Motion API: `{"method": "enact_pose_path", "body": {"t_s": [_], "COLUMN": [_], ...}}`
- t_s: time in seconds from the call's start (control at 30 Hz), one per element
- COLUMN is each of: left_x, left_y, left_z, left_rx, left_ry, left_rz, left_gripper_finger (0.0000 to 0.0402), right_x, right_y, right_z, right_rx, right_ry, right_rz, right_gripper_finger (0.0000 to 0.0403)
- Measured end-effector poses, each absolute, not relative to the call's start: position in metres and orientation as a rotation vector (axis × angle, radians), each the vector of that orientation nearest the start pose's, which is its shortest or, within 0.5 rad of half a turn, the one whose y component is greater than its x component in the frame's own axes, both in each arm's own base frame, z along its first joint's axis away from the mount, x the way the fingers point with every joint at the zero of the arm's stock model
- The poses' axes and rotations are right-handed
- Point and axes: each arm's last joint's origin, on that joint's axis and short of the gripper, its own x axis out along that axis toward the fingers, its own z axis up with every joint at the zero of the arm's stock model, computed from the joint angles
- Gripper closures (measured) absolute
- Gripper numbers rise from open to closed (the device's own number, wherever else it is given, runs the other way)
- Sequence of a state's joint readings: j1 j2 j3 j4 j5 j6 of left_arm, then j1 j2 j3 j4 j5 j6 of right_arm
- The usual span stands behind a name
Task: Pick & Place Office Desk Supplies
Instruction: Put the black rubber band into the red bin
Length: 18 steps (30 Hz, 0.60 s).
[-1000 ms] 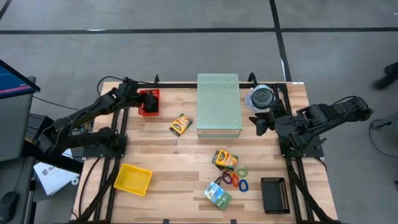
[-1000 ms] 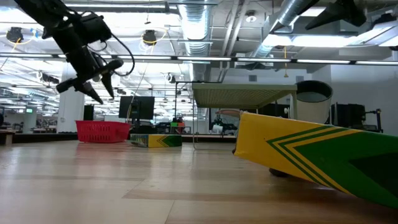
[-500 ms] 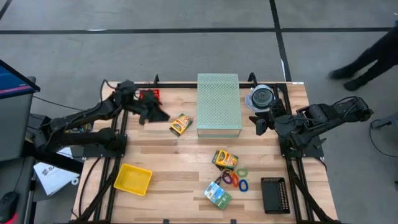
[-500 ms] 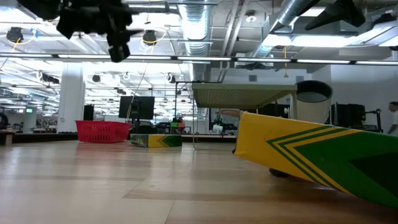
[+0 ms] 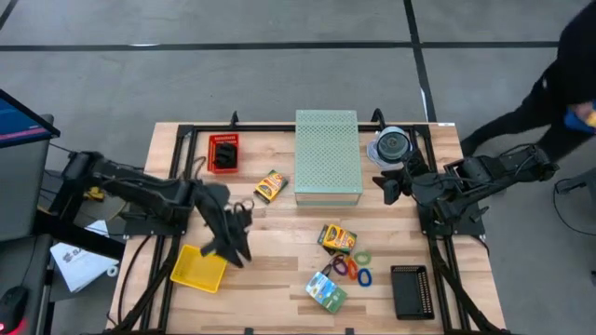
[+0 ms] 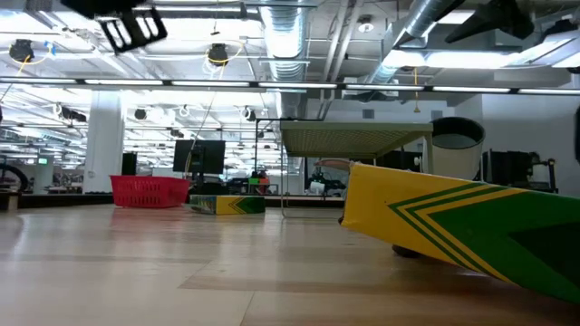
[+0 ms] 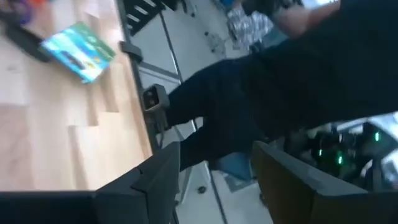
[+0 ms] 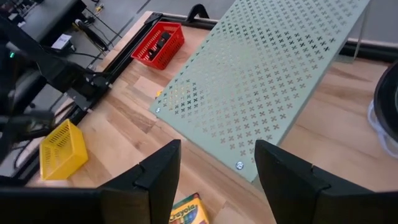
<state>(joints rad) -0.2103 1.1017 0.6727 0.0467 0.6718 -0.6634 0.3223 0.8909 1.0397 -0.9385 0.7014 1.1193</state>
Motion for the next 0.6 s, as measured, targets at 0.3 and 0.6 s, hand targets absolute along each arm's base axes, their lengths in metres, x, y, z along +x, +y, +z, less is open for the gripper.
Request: {"method": "enact_pose_path", "body": {"t_s": [0.3, 0.6], "left_x": [0.276, 0.331], "left_y": [-0.110, -0.132], "left_z": [0.263, 0.249], "left_rx": [-0.438, -0.377], "left_ry": [0.589, 0.540], "left_rz": [-0.561, -0.181], "left_gripper_finger": [0.0210, 0.0184], "right_x": [0.152, 0.157], "right_y": [0.044, 0.064], "right_z": [0.337, 0.331], "right_rx": [0.703, 0.624], "right_ry": [0.442, 0.594], "right_rz": [-0.614, -0.440], "right_gripper_finger": [0.0201, 0.0201]}}
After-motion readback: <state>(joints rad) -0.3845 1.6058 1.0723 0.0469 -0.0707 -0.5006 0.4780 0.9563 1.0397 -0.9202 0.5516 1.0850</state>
